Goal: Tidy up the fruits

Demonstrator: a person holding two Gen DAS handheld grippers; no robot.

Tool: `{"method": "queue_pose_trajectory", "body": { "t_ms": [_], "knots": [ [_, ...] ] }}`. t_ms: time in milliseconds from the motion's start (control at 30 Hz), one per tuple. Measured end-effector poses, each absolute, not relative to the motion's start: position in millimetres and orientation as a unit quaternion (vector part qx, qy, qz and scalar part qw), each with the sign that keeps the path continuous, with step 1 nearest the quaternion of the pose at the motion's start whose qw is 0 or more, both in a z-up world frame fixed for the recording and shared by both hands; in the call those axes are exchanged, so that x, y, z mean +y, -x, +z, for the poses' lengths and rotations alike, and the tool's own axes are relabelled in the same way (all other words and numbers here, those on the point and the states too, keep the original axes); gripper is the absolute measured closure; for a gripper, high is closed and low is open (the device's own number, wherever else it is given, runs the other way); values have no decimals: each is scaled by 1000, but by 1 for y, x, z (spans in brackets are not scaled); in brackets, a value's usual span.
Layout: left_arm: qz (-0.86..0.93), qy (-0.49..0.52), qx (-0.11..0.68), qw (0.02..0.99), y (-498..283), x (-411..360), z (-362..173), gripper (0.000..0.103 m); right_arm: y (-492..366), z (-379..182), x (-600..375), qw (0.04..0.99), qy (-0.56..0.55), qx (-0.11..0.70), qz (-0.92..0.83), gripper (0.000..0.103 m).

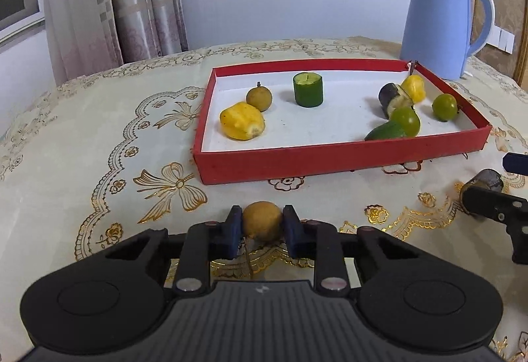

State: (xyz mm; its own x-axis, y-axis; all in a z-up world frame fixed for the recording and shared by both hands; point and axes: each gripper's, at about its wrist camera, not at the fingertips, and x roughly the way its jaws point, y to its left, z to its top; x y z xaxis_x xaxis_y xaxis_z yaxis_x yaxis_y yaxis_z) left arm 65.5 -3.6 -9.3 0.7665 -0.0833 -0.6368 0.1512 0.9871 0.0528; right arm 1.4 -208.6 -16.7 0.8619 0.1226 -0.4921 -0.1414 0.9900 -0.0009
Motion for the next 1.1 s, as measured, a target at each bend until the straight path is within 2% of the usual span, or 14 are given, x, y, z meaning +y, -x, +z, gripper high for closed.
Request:
{"method": "queue_pose_trajectory", "body": {
  "t_ms": [100,233,433,500,567,733,1100],
  "knots": [
    [-67,-34,334,940,-64,-1,-5,78,-2,-18,-209,963,20,260,69,17],
    [-63,-46,312,947,-59,-7,4,78,-5,-20,-211,960,15,273,68,35],
    [-69,-43,310,947,-61,-15,4,78,-8,-23,-210,956,17,285,70,41],
    [-69,-40,310,947,-61,-16,3,78,-9,-23,-209,955,20,288,69,47],
    [-69,-40,309,948,-62,-17,3,78,-10,-23,-209,954,20,290,69,63],
    [-65,-43,311,947,-64,-18,2,78,-10,-23,-207,954,25,290,75,72],
    [-47,-48,315,947,-69,-19,-3,78,-6,-21,-203,956,36,279,85,73]
  ]
}}
